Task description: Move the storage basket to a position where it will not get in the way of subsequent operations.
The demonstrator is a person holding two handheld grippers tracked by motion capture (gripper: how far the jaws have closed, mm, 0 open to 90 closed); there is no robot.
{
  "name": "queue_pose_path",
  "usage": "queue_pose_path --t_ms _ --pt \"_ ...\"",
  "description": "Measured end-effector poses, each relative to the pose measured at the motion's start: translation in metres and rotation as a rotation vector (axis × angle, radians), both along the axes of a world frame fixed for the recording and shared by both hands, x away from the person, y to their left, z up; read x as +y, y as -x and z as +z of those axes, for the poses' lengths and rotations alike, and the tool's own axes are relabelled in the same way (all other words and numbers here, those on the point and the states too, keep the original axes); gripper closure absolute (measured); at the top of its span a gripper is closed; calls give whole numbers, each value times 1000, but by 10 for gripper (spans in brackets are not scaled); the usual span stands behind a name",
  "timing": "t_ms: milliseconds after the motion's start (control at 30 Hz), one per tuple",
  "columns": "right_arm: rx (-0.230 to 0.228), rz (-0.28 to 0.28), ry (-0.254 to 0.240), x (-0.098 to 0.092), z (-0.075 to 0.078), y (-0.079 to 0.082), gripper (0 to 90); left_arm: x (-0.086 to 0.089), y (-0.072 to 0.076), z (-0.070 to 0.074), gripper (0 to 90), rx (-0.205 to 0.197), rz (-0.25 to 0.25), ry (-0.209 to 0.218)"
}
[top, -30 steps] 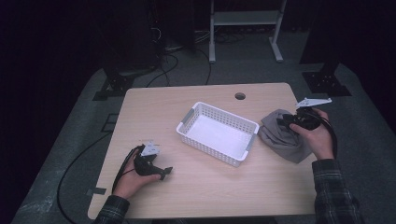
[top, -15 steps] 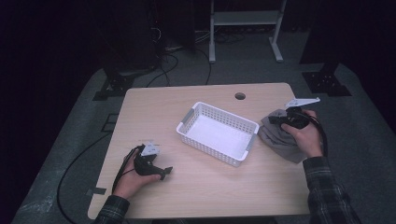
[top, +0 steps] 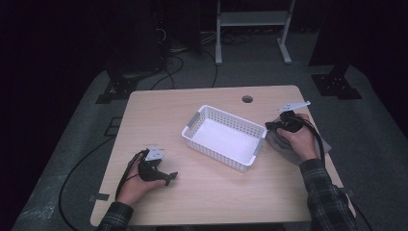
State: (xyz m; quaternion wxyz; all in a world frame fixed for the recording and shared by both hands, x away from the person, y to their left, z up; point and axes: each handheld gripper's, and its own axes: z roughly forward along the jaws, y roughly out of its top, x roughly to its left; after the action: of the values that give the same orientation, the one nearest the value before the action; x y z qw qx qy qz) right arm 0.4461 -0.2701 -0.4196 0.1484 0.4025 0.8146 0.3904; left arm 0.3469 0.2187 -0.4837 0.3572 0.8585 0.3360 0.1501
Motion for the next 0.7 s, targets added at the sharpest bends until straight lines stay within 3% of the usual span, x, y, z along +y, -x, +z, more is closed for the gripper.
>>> queue_pose_path --t_ms 300,700 --pt "20 42 -8 4 -2 1 896 0 0 0 0 0 1 -1" --pt "33 130 -19 12 -2 17 896 0 0 0 0 -1 2 -1"
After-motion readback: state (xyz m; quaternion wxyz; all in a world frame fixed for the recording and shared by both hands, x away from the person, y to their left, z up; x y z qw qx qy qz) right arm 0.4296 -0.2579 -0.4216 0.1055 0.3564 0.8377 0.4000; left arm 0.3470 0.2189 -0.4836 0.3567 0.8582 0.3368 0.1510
